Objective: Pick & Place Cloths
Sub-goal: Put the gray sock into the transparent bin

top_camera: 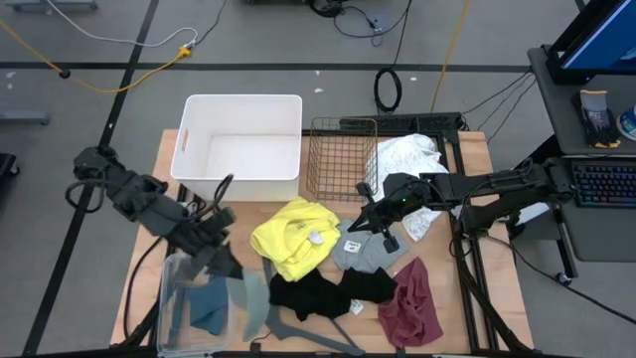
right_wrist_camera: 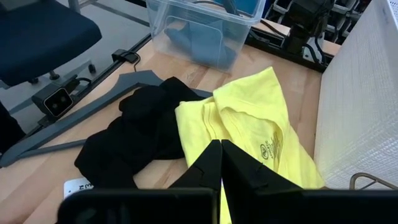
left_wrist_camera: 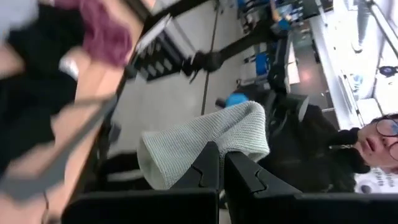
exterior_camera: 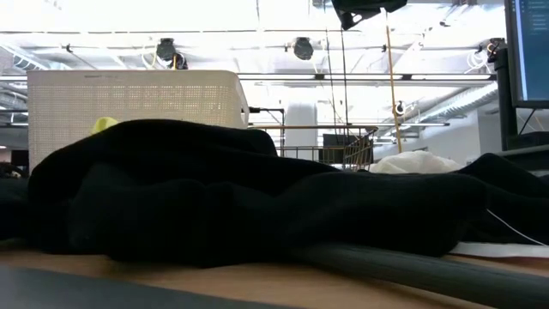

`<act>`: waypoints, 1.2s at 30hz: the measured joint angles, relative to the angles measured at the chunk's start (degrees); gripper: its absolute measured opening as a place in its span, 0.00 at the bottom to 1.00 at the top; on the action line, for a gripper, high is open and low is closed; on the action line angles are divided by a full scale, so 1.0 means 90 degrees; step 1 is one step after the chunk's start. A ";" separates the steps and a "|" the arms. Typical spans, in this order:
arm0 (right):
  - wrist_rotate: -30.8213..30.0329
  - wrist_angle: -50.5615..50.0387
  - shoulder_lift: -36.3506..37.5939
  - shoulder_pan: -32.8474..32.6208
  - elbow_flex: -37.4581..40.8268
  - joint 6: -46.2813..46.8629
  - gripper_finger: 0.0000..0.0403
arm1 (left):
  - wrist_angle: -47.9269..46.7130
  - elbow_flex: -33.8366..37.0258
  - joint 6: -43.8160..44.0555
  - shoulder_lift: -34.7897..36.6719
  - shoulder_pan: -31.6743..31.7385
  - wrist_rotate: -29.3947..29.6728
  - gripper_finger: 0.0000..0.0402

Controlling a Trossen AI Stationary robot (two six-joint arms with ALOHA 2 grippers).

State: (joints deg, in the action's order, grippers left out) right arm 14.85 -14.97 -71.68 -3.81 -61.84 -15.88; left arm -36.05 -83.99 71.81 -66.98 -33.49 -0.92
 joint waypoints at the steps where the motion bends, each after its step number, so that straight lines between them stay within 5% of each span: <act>1: 0.0000 -0.0004 0.0000 0.0000 0.0000 0.0001 0.00 | -0.0144 0.0000 0.0198 0.0056 -0.0092 -0.0001 0.00; 13: 0.0000 -0.0011 0.0000 0.0000 0.0000 0.0017 0.00 | -0.2589 0.0000 0.3008 0.0585 -0.1163 0.0123 0.00; 20: 0.0000 -0.0009 0.0000 0.0000 0.0000 0.0019 0.00 | -0.3996 0.0000 0.4237 0.0534 -0.1635 -0.0639 0.00; 36: -0.0368 0.0018 0.0000 0.0012 0.0000 0.0021 0.00 | -0.5130 0.0000 0.3981 -0.0241 -0.1870 -0.0163 0.00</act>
State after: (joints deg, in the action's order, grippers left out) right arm 11.54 -14.81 -71.68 -3.71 -61.84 -15.69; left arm -82.22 -83.99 107.64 -69.15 -50.33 -2.39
